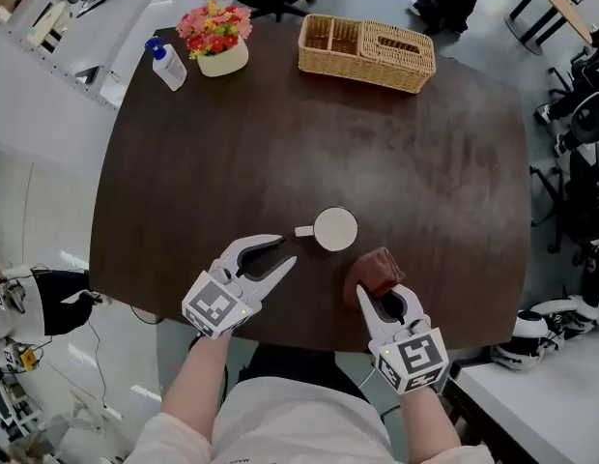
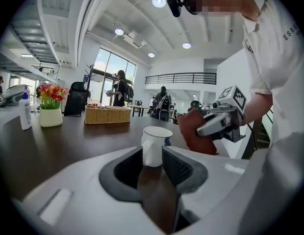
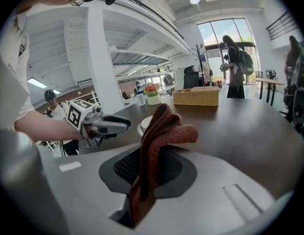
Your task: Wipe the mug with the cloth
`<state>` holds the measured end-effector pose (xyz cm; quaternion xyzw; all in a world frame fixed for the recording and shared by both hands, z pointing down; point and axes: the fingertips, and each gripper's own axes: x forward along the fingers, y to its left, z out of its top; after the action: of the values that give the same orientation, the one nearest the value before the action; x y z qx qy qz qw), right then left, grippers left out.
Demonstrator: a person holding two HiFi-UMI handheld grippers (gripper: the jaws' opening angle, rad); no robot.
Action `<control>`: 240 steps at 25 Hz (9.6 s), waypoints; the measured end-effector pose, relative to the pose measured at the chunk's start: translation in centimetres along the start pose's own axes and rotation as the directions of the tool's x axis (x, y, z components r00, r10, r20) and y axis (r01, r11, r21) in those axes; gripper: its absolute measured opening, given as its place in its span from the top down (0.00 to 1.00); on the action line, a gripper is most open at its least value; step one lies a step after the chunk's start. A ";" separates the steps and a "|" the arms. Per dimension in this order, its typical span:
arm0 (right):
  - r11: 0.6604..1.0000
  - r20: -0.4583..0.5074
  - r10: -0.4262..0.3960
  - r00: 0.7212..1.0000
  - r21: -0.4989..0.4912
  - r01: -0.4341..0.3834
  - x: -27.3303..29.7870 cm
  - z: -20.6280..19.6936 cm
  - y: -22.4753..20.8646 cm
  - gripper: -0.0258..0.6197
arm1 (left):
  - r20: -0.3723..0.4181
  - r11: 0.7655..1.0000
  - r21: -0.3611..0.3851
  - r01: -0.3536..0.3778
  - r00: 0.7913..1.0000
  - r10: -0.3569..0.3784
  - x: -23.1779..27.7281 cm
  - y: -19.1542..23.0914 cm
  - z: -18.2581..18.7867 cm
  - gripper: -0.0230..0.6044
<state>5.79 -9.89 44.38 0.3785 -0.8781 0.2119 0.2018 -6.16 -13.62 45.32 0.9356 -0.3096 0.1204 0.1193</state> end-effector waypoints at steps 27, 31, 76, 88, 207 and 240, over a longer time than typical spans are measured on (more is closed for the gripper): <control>0.964 -0.107 0.243 0.964 -0.082 -0.252 8.3 -2.3 6.1 0.83 | -0.067 0.968 0.138 0.211 0.977 -0.204 4.4 0.9 -2.1 0.84; 0.961 -0.116 0.258 0.959 -0.071 -0.267 9.1 -2.2 6.1 0.83 | -0.063 0.968 0.141 0.210 0.977 -0.203 4.6 0.9 -2.1 0.84; 0.865 -0.308 0.076 0.948 -0.453 -0.216 11.2 1.2 -6.5 0.83 | -0.128 0.942 0.087 0.325 0.941 -0.313 4.0 1.1 -2.1 0.85; 0.880 -0.320 0.146 0.936 -0.390 -0.271 9.9 -1.3 -5.2 0.83 | -0.106 0.975 0.049 0.216 0.972 -0.210 4.9 2.5 -1.9 0.83; 0.976 -0.007 0.175 0.984 -0.127 -0.175 5.5 6.8 -0.6 0.83 | -0.033 0.844 0.365 0.394 0.911 -0.411 3.0 -4.1 14.8 0.85; 0.990 0.087 -0.046 0.995 -0.126 0.057 4.4 7.9 -10.4 0.83 | -0.170 0.867 0.252 0.429 0.902 -0.397 5.6 -1.4 -0.4 0.85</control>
<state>9.27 -23.12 42.39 0.3960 -0.8875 0.1333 0.1942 -1.04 -15.47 47.19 0.9791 -0.0744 0.1879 0.0243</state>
